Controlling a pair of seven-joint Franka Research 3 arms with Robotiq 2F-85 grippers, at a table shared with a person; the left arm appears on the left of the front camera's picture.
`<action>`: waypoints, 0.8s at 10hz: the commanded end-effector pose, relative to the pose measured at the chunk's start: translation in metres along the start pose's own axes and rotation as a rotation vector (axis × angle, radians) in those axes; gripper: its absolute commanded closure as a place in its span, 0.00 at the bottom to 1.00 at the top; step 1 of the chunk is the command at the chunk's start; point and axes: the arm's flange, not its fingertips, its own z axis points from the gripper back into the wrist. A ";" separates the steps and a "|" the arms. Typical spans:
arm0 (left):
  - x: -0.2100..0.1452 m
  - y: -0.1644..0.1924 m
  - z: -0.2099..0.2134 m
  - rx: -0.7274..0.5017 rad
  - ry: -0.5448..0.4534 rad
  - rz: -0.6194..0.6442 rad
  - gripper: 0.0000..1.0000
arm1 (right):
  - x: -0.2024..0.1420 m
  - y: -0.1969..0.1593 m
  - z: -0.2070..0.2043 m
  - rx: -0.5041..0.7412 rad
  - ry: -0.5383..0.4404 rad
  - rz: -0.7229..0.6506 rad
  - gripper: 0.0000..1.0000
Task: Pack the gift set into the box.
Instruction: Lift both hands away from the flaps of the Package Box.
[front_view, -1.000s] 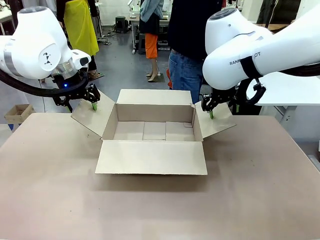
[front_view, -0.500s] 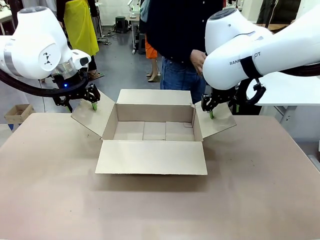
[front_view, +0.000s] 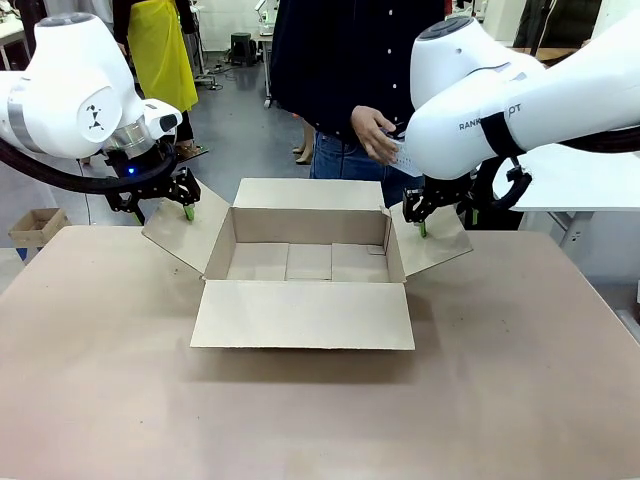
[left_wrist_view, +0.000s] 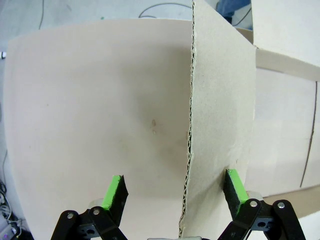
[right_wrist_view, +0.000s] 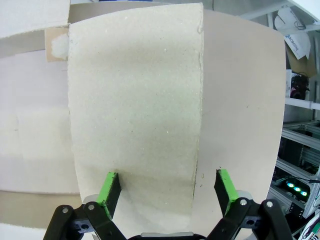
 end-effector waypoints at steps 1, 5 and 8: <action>-0.001 -0.001 0.002 0.018 -0.003 0.014 0.00 | 0.001 -0.001 0.002 -0.020 -0.007 0.008 0.00; -0.001 -0.001 0.002 0.018 -0.003 0.014 0.00 | 0.001 -0.001 0.002 -0.020 -0.007 0.008 0.00; -0.001 -0.001 0.002 0.018 -0.003 0.014 0.00 | 0.001 -0.001 0.002 -0.020 -0.007 0.008 0.00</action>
